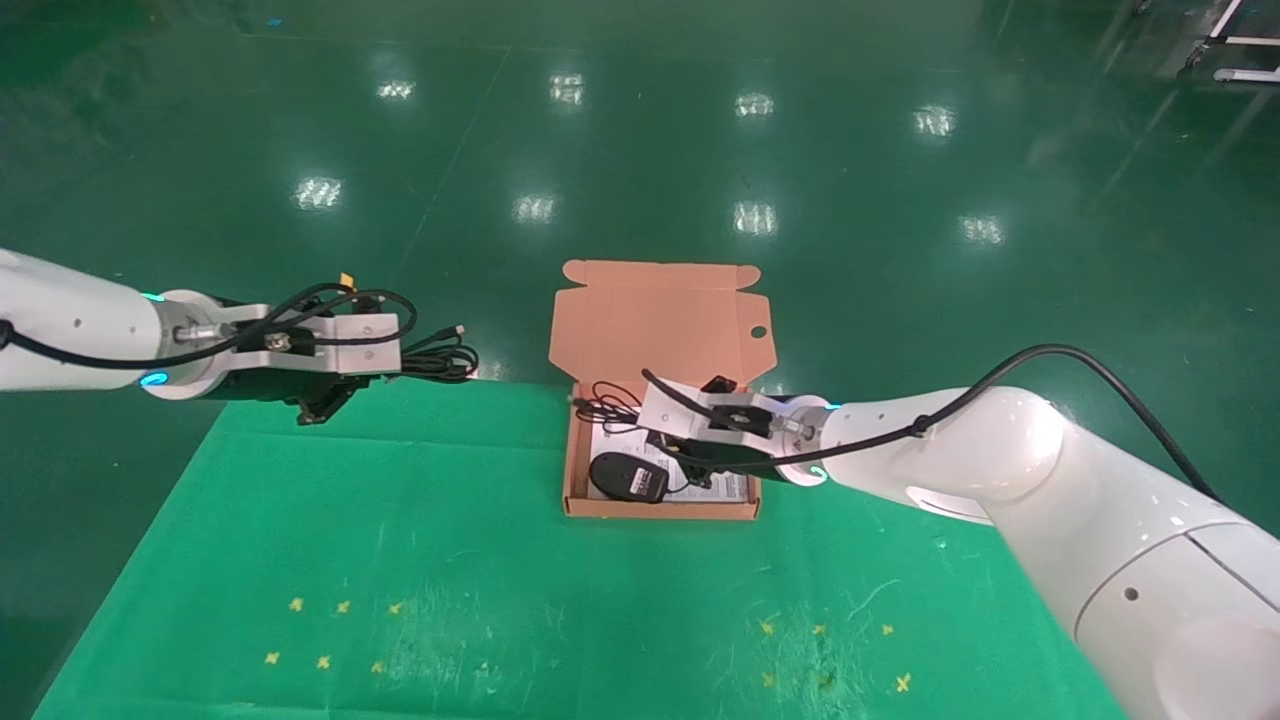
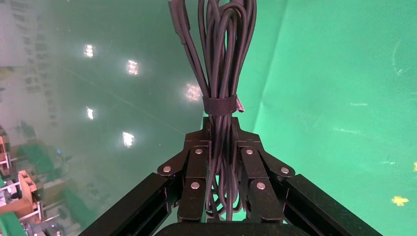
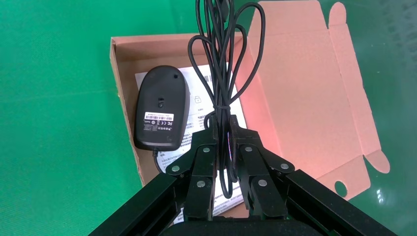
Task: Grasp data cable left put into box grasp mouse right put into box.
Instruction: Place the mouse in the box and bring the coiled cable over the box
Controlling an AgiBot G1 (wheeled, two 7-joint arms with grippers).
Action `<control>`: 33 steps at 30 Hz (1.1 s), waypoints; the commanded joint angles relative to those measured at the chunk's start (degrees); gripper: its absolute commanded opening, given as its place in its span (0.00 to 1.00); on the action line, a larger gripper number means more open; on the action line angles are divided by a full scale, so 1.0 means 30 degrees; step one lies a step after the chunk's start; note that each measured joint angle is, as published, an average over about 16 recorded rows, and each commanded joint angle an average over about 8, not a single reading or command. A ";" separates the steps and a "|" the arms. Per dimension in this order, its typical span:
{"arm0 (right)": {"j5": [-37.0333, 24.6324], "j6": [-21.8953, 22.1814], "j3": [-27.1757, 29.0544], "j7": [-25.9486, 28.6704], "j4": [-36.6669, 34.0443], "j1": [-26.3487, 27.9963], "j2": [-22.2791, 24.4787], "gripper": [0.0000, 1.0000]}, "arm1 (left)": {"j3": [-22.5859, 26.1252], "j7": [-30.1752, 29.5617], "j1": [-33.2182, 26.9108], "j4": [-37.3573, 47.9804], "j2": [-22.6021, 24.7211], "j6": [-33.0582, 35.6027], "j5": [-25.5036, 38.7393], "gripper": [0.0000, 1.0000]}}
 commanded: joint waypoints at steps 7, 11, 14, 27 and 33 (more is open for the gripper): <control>0.0211 0.0050 -0.0530 0.0327 0.0582 -0.0095 0.0411 1.00 | -0.0003 0.0246 0.0201 0.0255 0.0327 -0.0264 -0.0297 0.00; 0.0187 0.0076 -0.0636 0.0553 0.0678 -0.0118 0.0675 1.00 | -0.0023 0.0909 0.0426 0.0934 0.0939 -0.0698 -0.0892 0.00; 0.0216 0.0066 -0.0631 0.0719 0.0658 -0.0084 0.0922 1.00 | -0.0015 0.1646 0.0575 0.1671 0.1553 -0.1048 -0.1414 0.00; 0.0455 0.0019 -0.0185 0.1304 0.1848 0.0435 0.3568 1.00 | -0.0044 0.5780 0.0989 0.6877 0.5314 -0.3805 -0.3102 0.00; 0.0311 -0.0167 -0.0115 0.1872 0.3056 0.0696 0.5216 1.00 | -0.0319 0.8382 0.1044 0.9747 0.7055 -0.5208 -0.4475 0.00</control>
